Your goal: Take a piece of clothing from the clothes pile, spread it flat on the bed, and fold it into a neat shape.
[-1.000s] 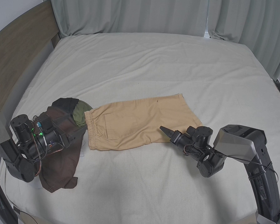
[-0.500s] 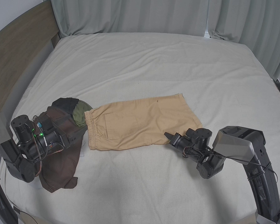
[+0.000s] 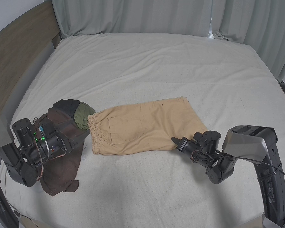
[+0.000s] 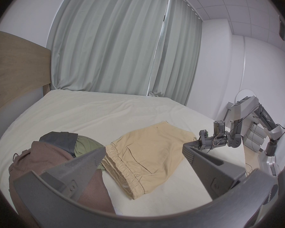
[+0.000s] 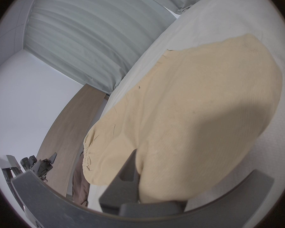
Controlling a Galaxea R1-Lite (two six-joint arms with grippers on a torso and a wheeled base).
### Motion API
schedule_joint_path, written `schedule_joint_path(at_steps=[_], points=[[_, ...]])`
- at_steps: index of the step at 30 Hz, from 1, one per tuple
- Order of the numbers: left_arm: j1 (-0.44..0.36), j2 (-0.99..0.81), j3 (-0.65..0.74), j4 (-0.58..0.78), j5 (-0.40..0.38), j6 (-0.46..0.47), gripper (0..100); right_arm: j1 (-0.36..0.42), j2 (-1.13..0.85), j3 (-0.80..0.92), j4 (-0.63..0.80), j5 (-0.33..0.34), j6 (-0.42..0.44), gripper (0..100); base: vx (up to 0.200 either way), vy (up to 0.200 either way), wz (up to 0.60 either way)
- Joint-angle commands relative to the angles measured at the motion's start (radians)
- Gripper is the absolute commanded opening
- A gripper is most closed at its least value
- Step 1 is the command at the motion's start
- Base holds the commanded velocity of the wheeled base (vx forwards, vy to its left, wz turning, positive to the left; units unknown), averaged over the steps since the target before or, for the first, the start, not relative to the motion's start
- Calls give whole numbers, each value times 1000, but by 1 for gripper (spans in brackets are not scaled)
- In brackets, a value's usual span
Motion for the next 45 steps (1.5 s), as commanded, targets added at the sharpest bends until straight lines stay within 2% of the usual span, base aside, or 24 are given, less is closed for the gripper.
schedule_joint_path(at_steps=[1,15,22,37,38,43,45], points=[[2,5,-1,0,0,-9,100,0,-62,80,-24,1,-21,0,0,0,0],[-9,5,33,0,-8,-57,100,-1,-150,407,-108,-4,-104,0,0,0,0],[-6,13,27,0,-17,-71,100,0,-190,524,-108,-39,-142,0,0,0,0],[-9,33,22,-2,-37,-86,100,11,-193,554,-108,-38,-136,0,0,0,0],[-9,33,22,-2,-37,-86,100,11,-193,554,-108,-38,-136,100,0,0,0],[-29,-13,47,-2,-89,-193,100,17,-200,593,-108,-35,-141,100,0,0,0],[-29,-16,45,-2,-105,-207,100,23,-208,628,-106,-24,-142,100,0,0,0]])
